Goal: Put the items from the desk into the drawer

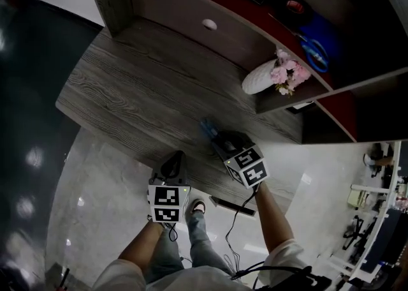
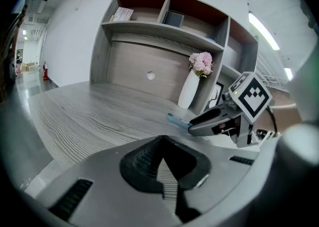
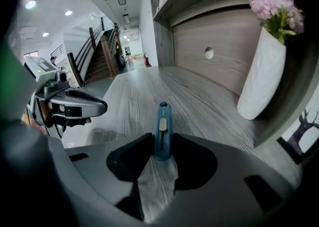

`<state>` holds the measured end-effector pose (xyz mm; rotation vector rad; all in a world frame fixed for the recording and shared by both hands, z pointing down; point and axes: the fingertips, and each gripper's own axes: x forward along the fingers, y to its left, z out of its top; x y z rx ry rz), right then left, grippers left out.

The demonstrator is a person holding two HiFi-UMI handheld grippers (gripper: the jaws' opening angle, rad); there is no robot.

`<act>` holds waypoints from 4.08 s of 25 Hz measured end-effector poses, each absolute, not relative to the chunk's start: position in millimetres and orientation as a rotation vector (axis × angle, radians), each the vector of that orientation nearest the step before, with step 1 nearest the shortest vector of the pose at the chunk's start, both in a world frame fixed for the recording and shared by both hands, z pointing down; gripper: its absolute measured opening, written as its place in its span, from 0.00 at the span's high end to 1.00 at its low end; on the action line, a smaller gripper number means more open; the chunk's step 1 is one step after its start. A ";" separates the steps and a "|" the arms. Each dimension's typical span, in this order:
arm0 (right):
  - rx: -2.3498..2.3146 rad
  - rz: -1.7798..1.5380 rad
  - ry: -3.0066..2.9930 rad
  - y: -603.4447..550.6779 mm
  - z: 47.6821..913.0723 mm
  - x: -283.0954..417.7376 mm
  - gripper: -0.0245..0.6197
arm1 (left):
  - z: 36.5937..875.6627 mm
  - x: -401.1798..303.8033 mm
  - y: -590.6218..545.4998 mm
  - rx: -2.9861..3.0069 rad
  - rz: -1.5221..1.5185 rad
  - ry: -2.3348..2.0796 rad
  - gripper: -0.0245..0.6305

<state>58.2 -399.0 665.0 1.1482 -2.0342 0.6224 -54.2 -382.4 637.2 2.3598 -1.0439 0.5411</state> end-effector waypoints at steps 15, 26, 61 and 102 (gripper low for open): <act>1.377 0.665 -1.999 -293.3 603.2 98.5 0.77 | 591.3 -1.7 -299.8 2.487 0.539 -0.898 0.96; 1.538 0.701 -1.975 -199.8 560.2 125.9 0.77 | 554.6 38.4 -217.2 2.562 0.591 -0.757 0.96; 1.543 0.935 -1.899 -76.5 596.6 126.9 0.77 | 579.6 68.0 -139.7 2.562 0.758 -0.581 0.96; 1.407 1.321 -1.630 -63.4 713.7 117.5 0.76 | 665.0 46.5 -124.8 2.432 0.912 -0.579 0.96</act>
